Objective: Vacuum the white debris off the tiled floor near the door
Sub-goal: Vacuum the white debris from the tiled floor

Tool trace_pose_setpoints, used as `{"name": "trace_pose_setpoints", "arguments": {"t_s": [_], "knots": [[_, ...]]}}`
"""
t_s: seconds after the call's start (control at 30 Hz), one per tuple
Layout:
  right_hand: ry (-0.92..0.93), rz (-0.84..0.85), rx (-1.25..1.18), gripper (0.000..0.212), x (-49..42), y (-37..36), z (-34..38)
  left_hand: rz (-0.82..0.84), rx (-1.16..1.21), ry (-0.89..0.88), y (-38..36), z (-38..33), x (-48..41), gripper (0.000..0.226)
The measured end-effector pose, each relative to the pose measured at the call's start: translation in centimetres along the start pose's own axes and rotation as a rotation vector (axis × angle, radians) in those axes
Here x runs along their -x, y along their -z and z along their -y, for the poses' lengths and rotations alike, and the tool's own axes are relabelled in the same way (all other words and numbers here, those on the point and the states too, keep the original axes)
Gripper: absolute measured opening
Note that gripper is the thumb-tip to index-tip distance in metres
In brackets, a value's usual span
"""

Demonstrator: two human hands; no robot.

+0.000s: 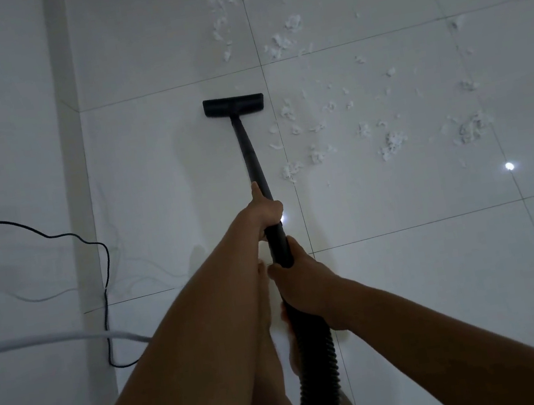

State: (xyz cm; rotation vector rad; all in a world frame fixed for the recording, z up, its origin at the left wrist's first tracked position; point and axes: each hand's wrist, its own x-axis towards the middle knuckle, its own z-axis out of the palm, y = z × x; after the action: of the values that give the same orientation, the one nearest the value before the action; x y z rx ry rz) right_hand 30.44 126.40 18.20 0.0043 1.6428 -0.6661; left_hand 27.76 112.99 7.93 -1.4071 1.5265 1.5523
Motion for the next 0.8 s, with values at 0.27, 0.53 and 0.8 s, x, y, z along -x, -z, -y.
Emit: {"name": "trace_pose_setpoints", "arguments": {"t_s": [0.27,0.53,0.8], "knots": [[0.005,0.019,-0.037,0.066,-3.3,-0.3,1.7,-0.009,-0.019,-0.025,2.2,-1.1,-3.1,0.085],[0.032,-0.032,0.034,0.069,-6.5,0.6,2.3,-0.016,-0.022,-0.059,2.6,-2.3,-6.3,0.086],[0.053,-0.038,0.025,0.074,-8.2,0.2,2.1,-0.054,-0.058,-0.083,2.7,-2.2,-7.9,0.082]]}}
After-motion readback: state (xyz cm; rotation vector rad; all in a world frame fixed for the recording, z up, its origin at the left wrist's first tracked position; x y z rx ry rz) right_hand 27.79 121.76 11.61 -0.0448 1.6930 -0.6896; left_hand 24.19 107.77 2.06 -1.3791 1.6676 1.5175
